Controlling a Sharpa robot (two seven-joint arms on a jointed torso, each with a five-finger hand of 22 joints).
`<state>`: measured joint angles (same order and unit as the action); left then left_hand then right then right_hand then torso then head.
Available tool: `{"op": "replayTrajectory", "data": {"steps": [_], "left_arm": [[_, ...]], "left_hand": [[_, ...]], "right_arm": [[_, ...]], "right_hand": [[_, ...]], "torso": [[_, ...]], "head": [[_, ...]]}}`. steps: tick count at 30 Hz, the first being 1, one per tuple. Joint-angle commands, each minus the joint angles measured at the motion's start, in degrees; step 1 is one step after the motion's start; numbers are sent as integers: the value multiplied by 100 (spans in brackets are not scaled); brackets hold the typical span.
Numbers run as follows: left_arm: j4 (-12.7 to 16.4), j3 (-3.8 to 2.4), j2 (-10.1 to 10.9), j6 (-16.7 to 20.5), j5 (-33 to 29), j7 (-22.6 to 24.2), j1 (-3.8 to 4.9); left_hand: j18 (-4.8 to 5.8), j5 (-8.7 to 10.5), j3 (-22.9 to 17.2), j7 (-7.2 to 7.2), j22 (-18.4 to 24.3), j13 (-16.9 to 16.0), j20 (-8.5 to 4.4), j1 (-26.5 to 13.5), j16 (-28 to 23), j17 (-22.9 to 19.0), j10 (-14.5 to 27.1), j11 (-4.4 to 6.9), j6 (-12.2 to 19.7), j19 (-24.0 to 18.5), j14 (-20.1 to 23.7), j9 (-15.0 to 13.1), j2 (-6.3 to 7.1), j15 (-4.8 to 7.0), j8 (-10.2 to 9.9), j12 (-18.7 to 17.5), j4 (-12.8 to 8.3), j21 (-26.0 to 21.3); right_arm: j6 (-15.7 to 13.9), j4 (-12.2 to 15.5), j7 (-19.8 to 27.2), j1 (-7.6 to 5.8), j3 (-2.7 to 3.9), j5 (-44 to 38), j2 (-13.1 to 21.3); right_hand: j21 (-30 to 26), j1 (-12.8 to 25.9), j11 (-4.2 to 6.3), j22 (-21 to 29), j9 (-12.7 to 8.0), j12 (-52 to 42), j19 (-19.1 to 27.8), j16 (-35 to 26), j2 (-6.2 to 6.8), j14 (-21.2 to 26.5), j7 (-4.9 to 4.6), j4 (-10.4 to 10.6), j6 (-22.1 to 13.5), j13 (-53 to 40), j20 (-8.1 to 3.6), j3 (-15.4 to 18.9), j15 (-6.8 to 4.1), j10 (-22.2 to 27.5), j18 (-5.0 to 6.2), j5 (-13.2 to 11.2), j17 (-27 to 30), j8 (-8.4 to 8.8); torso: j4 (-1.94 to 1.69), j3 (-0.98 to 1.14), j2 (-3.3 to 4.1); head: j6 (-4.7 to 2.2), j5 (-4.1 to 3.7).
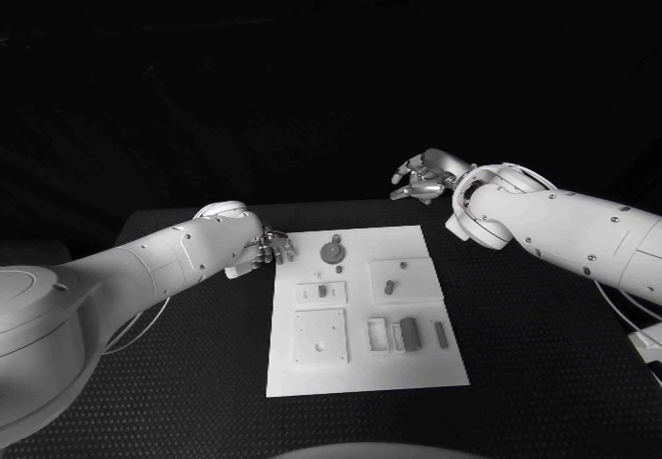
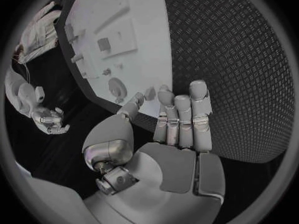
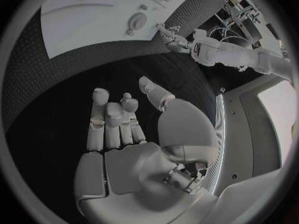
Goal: Assemble the parts on the task board
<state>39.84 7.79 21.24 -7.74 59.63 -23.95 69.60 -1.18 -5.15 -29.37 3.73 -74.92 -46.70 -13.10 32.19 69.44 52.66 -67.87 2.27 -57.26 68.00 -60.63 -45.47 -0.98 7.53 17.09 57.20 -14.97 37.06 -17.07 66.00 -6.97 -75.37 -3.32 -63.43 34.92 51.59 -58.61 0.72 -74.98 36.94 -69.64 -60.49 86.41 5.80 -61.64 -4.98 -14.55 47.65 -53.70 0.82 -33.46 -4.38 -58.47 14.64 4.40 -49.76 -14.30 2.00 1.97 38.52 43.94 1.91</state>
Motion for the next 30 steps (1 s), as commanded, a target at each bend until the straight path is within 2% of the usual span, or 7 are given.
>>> {"op": "replayTrajectory", "data": {"steps": [1, 11, 19, 30], "left_arm": [[-17, -4, -9, 117, -83, 71, 3], [-33, -4, -52, 153, -183, 97, 0], [-86, -5, -30, 213, -177, 73, 0], [-84, -7, -46, 186, -372, 111, 1]], "left_hand": [[-271, -38, 3, 30, -101, 9, -15, 5, 27, -7, -14, 13, -20, 23, -15, -7, -58, 43, -27, 40, -48, 15], [-266, -54, -11, 34, -99, 20, -17, 68, 29, -24, -9, 10, -17, 26, -12, -11, -112, 41, -40, 42, -105, 9], [-260, -78, -34, 42, -97, 32, -16, 148, 31, -41, 1, 1, -2, 28, -7, -12, -168, 37, -61, 40, -125, 1], [-249, -63, -85, 48, -101, 54, -14, 413, 46, -70, -1, -4, -3, 37, -6, -25, -254, 31, -82, 49, -137, -4]], "right_arm": [[65, 17, 49, 0, 3, -23, -4], [73, 11, 50, 0, 3, -23, -21], [74, 14, 49, 0, 3, -23, -10], [93, -3, 50, 0, 3, -23, -36]], "right_hand": [[-21, -19, -260, -96, 9, -28, 23, -19, -51, 15, -321, -35, 455, 7, 19, 3, 26, 511, 36, 17, 8, 18], [-21, -18, -260, -97, 10, -30, 22, -18, -53, 15, -321, -35, 457, 8, 20, 3, 26, 510, 36, 16, 8, 18], [-21, -17, -260, -97, 11, -31, 22, -18, -54, 14, -320, -35, 458, 9, 20, 4, 26, 510, 36, 16, 8, 18], [-21, -17, -259, -97, 12, -32, 22, -17, -55, 14, -320, -37, 459, 9, 20, 4, 25, 509, 36, 16, 8, 18]], "torso": [[-11, 3, -4], [2, -1, -1], [-4, 3, -3], [-1, 4, -3]], "head": [[0, -5], [4, -1], [4, -13], [6, -7]]}}
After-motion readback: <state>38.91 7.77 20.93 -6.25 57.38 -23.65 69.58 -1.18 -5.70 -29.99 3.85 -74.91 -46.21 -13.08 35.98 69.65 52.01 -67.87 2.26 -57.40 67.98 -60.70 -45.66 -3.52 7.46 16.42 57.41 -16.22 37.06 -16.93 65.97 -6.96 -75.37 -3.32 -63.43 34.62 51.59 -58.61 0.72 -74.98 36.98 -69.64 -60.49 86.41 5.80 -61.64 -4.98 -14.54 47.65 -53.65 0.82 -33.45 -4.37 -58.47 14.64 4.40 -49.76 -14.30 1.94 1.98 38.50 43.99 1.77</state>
